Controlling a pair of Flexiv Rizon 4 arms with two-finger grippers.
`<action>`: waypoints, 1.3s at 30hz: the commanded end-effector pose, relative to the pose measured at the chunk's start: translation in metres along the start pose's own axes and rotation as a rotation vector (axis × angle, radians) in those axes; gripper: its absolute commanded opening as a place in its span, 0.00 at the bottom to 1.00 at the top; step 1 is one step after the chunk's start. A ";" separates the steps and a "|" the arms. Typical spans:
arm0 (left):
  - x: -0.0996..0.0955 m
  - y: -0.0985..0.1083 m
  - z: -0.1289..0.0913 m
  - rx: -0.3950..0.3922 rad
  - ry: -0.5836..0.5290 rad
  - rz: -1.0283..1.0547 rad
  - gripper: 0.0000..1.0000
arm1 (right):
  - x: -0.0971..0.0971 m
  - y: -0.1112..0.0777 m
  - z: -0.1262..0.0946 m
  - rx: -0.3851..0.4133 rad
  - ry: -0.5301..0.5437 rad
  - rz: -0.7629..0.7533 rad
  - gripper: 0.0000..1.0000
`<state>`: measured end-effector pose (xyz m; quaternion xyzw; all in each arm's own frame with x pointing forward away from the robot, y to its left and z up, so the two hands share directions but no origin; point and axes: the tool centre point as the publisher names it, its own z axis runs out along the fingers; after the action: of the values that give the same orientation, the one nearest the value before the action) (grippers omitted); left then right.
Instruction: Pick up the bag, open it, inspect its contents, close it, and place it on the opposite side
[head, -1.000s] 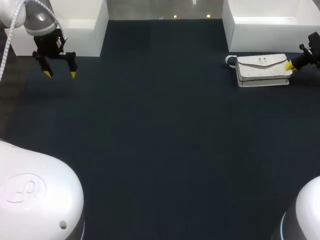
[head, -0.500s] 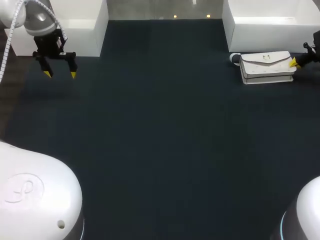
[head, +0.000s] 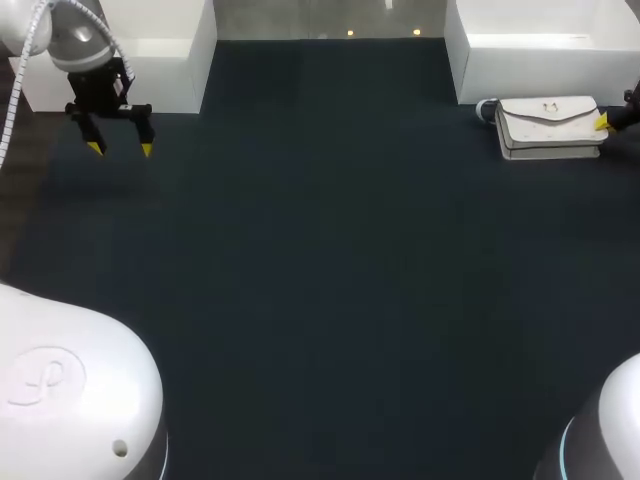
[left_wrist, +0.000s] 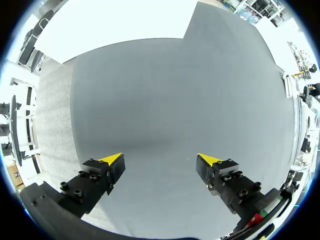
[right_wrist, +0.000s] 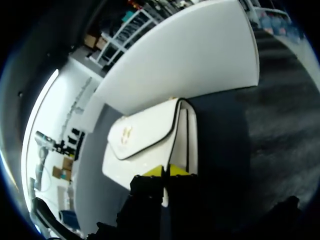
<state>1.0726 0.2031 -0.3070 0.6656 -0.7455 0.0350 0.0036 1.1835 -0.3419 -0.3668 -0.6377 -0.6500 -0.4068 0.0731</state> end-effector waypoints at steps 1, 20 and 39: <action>0.000 0.000 0.000 -0.001 -0.001 -0.001 1.00 | -0.018 0.016 0.001 0.774 0.169 0.002 0.00; 0.000 0.000 0.000 -0.001 -0.001 -0.001 1.00 | -0.017 0.030 -0.002 0.846 0.255 0.020 0.00; 0.000 0.000 0.000 -0.001 -0.001 -0.001 1.00 | -0.018 0.038 -0.009 0.855 0.259 0.032 1.00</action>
<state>1.0728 0.2031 -0.3071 0.6656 -0.7455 0.0350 0.0038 1.2108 -0.3583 -0.3575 -0.6579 -0.6109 -0.4388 0.0373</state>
